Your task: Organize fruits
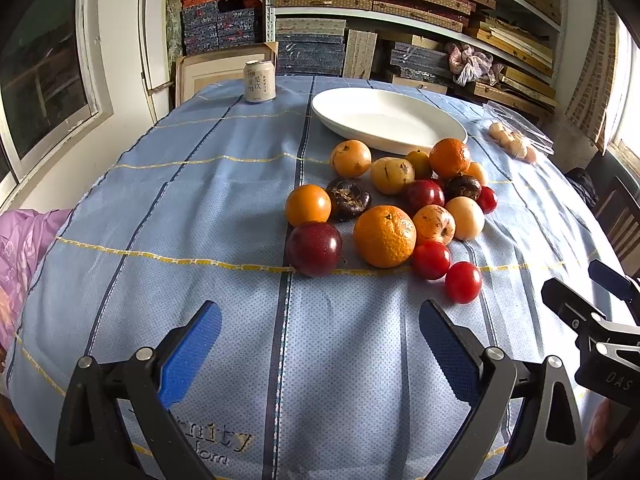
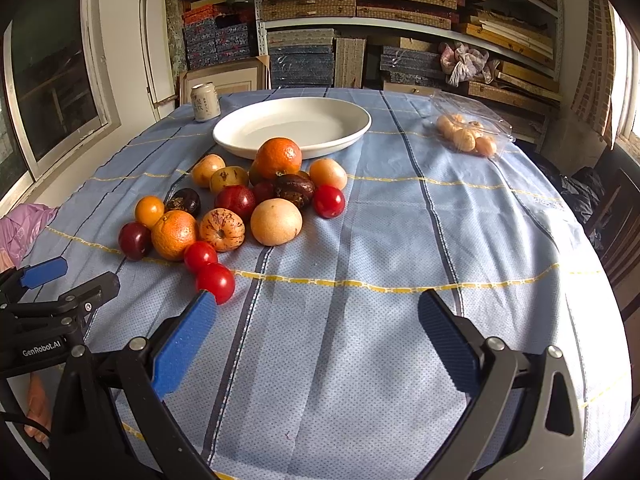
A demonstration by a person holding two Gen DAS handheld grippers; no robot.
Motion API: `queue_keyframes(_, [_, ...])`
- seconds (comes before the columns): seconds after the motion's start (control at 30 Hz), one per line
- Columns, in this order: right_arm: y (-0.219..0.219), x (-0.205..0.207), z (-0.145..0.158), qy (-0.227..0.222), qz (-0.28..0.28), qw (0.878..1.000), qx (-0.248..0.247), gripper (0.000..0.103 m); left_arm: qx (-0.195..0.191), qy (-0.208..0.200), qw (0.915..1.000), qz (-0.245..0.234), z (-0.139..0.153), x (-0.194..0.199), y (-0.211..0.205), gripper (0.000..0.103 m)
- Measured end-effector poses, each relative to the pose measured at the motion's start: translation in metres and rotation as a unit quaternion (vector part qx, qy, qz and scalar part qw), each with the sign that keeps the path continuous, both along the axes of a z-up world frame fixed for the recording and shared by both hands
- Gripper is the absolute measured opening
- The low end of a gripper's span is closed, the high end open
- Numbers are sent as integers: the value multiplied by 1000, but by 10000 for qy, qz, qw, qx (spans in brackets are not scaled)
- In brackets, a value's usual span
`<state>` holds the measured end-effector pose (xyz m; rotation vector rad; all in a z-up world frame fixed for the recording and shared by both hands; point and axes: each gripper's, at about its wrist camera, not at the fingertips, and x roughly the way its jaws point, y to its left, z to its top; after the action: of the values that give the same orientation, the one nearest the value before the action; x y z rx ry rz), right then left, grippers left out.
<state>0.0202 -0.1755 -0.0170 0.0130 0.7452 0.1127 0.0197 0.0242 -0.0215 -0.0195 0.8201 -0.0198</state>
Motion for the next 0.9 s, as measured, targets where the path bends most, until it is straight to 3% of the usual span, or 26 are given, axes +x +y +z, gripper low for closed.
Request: queue_keyframes(0.9, [1, 1, 0, 20, 11, 10000, 42, 99, -11, 155, 9999, 14, -7, 5, -1, 100])
